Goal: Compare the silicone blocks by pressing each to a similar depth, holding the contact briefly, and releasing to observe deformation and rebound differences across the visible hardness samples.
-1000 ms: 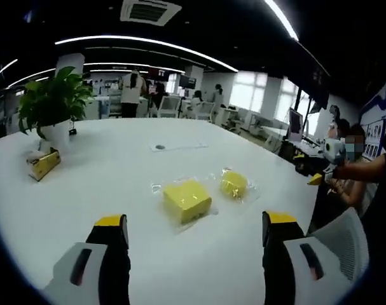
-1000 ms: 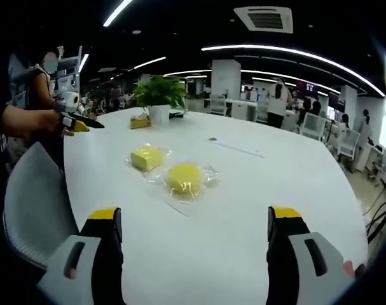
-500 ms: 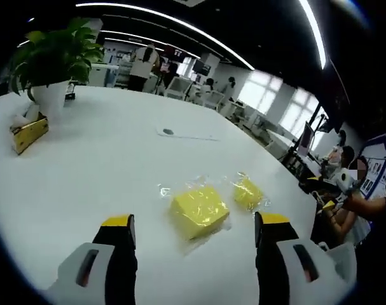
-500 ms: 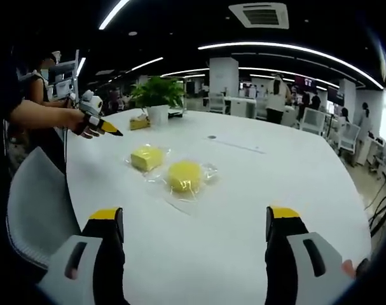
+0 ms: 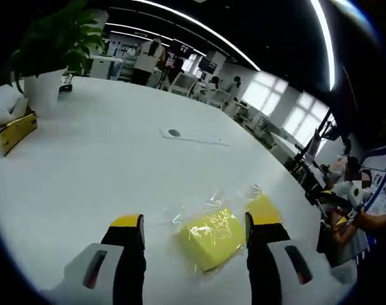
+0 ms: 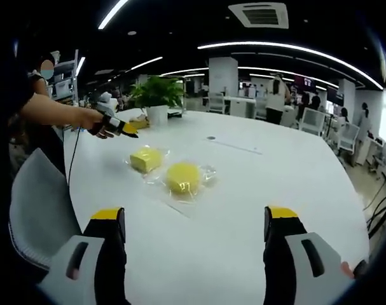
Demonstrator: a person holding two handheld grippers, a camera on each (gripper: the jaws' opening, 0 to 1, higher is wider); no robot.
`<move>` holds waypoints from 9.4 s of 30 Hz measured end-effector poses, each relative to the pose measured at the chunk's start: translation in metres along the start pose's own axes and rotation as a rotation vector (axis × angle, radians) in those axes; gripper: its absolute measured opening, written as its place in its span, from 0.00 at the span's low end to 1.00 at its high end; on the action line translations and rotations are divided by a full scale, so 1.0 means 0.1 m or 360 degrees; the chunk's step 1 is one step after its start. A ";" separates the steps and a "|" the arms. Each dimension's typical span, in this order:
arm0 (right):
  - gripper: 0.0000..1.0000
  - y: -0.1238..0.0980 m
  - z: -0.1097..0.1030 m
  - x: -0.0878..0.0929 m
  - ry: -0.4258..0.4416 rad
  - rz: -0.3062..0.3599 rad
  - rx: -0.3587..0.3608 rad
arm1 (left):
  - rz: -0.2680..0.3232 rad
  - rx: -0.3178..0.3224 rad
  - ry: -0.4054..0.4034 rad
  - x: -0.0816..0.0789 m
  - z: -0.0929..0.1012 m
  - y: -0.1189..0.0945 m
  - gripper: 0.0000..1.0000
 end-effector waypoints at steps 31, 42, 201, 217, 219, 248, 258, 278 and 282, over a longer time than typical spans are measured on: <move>0.81 -0.08 0.04 -0.08 0.0033 0.0024 0.0048 | -0.0063 0.0053 -0.0656 0.27 -0.23 0.48 0.25; 0.80 -0.06 0.09 -0.13 0.0013 0.0027 0.0061 | 0.0015 0.0101 -0.0844 0.34 -0.21 0.50 0.08; 0.09 0.75 -0.80 -2.02 -0.0111 0.0477 -0.1227 | 0.0758 0.1039 0.1181 -1.07 2.43 -1.39 0.00; 0.16 0.72 -0.77 -2.05 -0.0029 0.0564 -0.1234 | 0.0814 0.1071 0.1223 -1.14 2.50 -1.41 0.00; 0.17 0.72 -0.77 -2.04 -0.0031 0.0565 -0.1230 | 0.0804 0.1077 0.1239 -1.14 2.51 -1.41 0.00; 0.61 0.84 -0.70 -1.96 0.0014 0.0646 -0.0982 | 0.0786 0.1025 0.1211 -1.11 2.44 -1.43 0.00; 0.81 0.81 -0.64 -1.93 -0.0091 0.0703 -0.0773 | 0.0801 0.0949 0.1100 -1.06 2.27 -1.42 0.00; 0.92 0.47 -0.41 -1.60 -0.0111 0.0632 -0.0354 | 0.0713 0.0708 0.0811 -0.86 1.80 -1.17 0.00; 0.90 0.35 -0.36 -1.52 -0.0067 0.0605 -0.0325 | 0.0609 0.0653 0.0739 -0.71 1.67 -1.01 0.00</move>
Point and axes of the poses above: the point that each gripper's makers call its tool centre point, and the gripper's own axes: y roughly forward along the fingers, z roughly to its right, x roughly out of its underside, the point moved 9 cm from there along -y, roughly backward along the fingers, and after that the axes turned 4 degrees about -x, right-handed, at the moved point
